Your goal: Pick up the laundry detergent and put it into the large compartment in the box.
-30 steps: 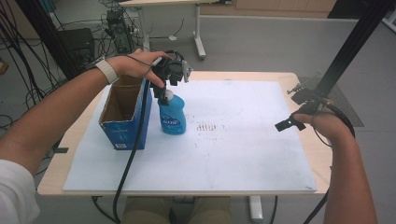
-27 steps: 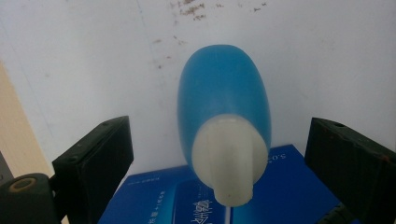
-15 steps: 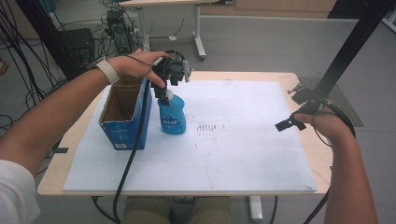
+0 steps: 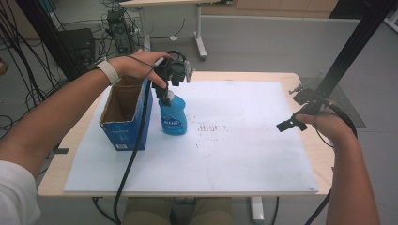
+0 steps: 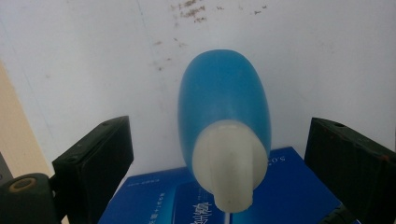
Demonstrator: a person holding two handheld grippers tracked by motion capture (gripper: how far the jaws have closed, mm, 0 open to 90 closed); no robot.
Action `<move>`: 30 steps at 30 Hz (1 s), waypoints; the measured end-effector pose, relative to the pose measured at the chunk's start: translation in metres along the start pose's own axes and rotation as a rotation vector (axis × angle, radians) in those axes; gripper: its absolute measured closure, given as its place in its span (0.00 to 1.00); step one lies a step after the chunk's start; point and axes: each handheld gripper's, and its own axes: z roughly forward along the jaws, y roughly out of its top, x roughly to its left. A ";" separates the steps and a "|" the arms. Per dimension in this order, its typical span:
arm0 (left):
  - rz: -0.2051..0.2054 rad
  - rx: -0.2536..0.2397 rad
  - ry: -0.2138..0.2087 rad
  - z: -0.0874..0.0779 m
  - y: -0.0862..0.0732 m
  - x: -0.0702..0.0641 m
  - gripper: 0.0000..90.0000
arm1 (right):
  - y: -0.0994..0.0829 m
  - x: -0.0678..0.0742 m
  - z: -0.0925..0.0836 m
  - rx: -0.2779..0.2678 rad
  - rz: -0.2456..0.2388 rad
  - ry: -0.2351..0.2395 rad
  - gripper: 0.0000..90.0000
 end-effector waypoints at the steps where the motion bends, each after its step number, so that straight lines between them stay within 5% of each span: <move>1: -0.002 0.000 0.001 0.000 0.000 0.000 0.09 | 0.000 0.000 0.000 0.001 0.001 -0.001 0.07; 30: -0.004 0.000 -0.002 0.001 0.001 0.001 0.10 | -0.003 -0.003 0.004 0.000 0.005 0.006 0.07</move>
